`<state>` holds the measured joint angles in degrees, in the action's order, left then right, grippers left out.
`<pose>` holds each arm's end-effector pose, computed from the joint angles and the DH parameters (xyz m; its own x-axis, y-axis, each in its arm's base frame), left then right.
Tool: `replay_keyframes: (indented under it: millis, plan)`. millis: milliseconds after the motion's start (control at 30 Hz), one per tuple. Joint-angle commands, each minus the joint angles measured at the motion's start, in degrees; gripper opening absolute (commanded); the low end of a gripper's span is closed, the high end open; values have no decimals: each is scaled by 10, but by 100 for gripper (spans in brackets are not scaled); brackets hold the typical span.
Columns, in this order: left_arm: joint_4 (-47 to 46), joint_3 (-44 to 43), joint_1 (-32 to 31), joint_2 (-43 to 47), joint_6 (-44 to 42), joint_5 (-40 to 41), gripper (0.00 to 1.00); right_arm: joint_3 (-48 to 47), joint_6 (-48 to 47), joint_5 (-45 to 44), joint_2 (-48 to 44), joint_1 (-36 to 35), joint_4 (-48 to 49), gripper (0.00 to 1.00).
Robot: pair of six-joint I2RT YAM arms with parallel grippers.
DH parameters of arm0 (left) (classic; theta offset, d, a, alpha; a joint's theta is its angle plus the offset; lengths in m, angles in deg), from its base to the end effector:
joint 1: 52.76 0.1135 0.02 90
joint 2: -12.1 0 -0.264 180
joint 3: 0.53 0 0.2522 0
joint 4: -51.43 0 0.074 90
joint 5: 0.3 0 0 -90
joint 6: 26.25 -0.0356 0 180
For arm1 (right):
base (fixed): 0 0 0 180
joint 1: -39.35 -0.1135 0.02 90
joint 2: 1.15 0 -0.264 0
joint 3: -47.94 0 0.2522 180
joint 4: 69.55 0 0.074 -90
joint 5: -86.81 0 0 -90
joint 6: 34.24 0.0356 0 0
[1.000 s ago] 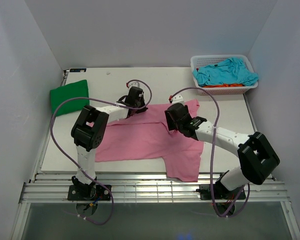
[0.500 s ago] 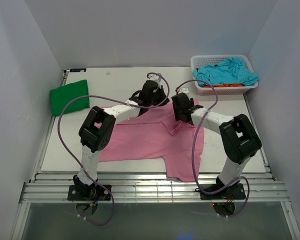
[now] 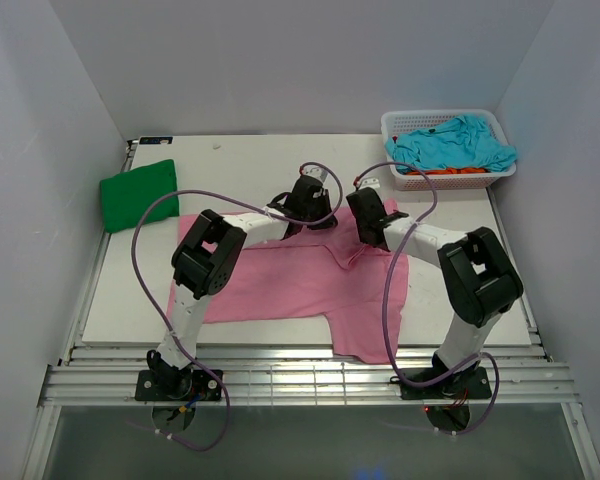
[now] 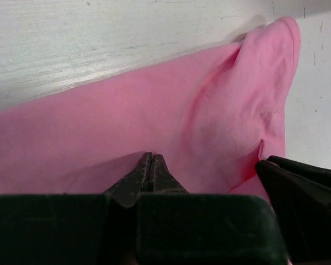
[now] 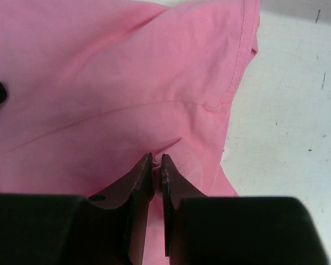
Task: Fold and stack the t-shirts
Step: Fold the tshirt
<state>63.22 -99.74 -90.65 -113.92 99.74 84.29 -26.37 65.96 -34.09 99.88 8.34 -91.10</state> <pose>0.3814 -0.3010 0.1450 -0.7918 -0.1251 -0.5978 0.2524 0.8242 -0.5068 0.3226 0.1726 0.1812 -0.6559 -0.2170 -0.7230 -0.0335 0.9652 -0.2593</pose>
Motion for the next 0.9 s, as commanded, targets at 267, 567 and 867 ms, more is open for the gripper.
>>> replay_keyframes:
  millis: [267,567,867]
  plan:
    - [0,0,-4,11,3,3,0,82,40,-37,-125,-15,-26,13]
    - [4,0,-6,14,0,2,0,119,111,-55,-182,-76,-110,25]
    - [13,-1,-6,17,-11,5,0,122,181,-74,-238,-160,-202,34]
